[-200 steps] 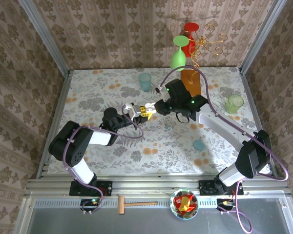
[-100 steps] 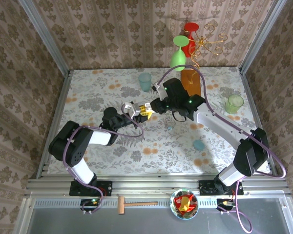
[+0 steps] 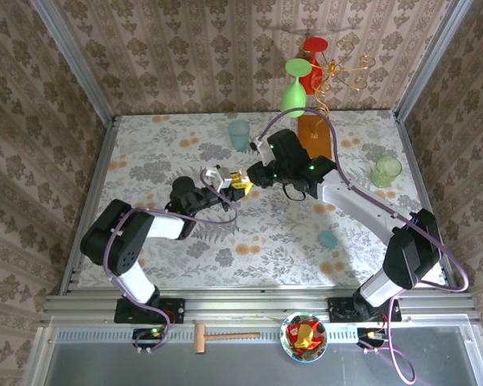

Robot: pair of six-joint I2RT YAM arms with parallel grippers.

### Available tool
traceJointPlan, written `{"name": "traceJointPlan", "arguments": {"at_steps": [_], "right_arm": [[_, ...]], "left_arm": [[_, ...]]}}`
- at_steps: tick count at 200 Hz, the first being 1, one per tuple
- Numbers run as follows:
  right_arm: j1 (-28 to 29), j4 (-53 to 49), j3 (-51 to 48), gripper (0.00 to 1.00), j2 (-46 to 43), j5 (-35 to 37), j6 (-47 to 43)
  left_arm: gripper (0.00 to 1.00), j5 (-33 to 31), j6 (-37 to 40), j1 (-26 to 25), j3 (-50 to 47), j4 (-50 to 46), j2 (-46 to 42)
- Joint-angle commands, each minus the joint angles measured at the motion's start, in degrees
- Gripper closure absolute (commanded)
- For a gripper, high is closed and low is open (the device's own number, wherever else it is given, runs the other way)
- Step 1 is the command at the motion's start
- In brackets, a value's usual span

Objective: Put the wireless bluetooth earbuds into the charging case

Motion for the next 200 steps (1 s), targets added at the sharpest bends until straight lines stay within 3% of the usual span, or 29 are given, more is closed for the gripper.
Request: {"name": "traceJointPlan", "arguments": {"at_steps": [1,52,124,174,200], "right_arm": [[0.2,2.0,-1.7,0.75,-0.9,-0.1,1.2],[0.2,3.2,-3.5,0.74,-1.9,-0.1,1.6],[0.2,6.0,-4.8,0.46,-6.4,0.6,2.7],[-0.5,10.3,-7.1,0.36,-10.0,0.0,6.8],[-2.2,6.9,-4.0,0.34,-9.2,-2.8,10.8]], "left_arm": [[1.0,-2.0,-2.7,-0.2,1.8,1.8,-2.6],[1.0,-2.8,-3.0,-0.4,1.8,1.8,-3.6],[1.0,-2.7,-1.9,-0.4,1.7,1.8,-3.2],[1.0,0.6,2.4,-0.2,1.2,1.8,-2.3],[1.0,3.9,8.4,-0.2,0.2,1.8,-2.4]]}}
